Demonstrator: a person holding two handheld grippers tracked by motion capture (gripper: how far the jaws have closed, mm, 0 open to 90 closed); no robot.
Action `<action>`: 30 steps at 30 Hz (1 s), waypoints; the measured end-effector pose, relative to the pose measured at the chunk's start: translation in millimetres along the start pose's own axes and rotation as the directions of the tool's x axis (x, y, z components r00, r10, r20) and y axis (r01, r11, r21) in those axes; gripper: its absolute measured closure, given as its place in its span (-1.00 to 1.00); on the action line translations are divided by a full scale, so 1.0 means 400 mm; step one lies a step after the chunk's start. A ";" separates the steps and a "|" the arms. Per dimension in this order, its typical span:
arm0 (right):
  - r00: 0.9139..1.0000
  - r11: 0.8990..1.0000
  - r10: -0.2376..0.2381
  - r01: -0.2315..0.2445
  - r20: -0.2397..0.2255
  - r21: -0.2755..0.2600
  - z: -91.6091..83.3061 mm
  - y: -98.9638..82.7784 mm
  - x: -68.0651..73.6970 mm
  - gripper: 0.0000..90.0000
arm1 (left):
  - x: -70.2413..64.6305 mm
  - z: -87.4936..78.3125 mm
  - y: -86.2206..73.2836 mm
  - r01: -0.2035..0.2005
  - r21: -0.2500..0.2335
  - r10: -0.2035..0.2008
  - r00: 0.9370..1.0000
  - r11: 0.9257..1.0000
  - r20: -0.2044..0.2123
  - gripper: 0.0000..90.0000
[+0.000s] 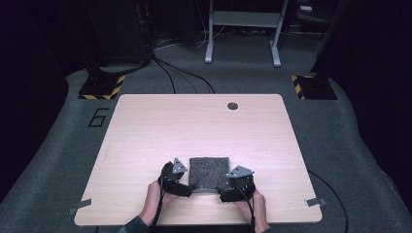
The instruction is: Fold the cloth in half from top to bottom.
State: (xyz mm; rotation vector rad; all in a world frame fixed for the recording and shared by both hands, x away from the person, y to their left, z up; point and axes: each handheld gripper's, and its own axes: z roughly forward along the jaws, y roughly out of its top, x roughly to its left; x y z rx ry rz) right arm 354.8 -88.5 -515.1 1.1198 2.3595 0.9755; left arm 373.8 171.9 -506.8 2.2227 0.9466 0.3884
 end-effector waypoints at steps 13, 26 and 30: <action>0.991 0.983 0.120 -0.110 0.063 -0.144 -0.172 -0.061 -0.133 -0.79 | 0.138 -0.163 -0.097 0.135 -0.097 -0.146 0.982 0.986 -0.119 -0.91; 0.941 0.950 0.297 -0.275 0.164 -0.148 -0.205 -0.199 -0.308 -0.84 | 0.257 -0.165 -0.243 0.276 -0.070 -0.285 0.921 0.959 -0.266 -0.98; 0.930 0.948 0.314 -0.296 0.189 -0.117 -0.183 -0.224 -0.334 -0.88 | 0.265 -0.154 -0.255 0.287 -0.090 -0.301 0.910 0.954 -0.286 -1.00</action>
